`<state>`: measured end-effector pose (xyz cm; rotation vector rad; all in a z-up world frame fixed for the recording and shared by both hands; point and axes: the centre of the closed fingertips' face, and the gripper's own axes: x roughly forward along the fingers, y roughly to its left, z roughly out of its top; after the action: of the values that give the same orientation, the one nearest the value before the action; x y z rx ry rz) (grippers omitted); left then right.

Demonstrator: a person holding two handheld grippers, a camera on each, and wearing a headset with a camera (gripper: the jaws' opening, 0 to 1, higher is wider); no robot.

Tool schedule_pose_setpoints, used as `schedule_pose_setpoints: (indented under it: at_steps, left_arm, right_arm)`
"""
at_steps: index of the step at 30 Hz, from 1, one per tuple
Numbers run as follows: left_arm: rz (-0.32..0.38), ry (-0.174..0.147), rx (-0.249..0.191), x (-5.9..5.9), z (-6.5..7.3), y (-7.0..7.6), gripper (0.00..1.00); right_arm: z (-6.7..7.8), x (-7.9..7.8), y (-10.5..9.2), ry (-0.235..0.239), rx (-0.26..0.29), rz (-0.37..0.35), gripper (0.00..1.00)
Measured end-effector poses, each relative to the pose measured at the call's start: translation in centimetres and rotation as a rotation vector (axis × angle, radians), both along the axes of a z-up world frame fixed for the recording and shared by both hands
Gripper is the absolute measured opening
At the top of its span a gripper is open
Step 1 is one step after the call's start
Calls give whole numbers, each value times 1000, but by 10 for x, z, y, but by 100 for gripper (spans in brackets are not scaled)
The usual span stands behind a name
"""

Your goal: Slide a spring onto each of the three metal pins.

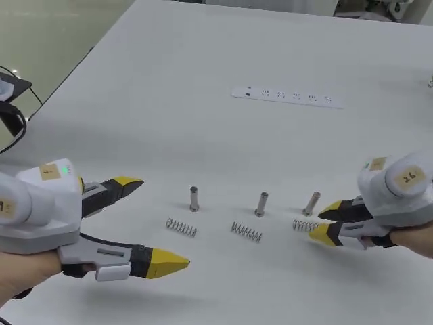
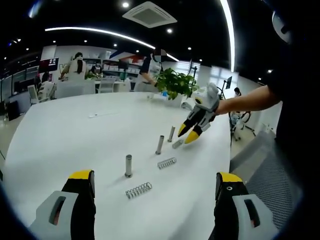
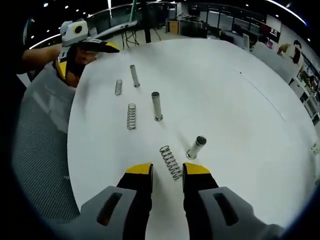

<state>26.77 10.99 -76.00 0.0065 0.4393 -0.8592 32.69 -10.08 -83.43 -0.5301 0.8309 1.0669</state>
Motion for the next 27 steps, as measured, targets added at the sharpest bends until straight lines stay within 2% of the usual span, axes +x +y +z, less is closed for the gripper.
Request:
schedule_pose_setpoints:
  at_steps: [12,27]
  left_arm:
    - [-2,-1,2,1,0,0,98]
    - [1,1,3,-1,0,1,98]
  right_arm:
    - [-12,7,-2,-17,-62,66,16]
    - [-23,2,-5,-31,-125,144,8]
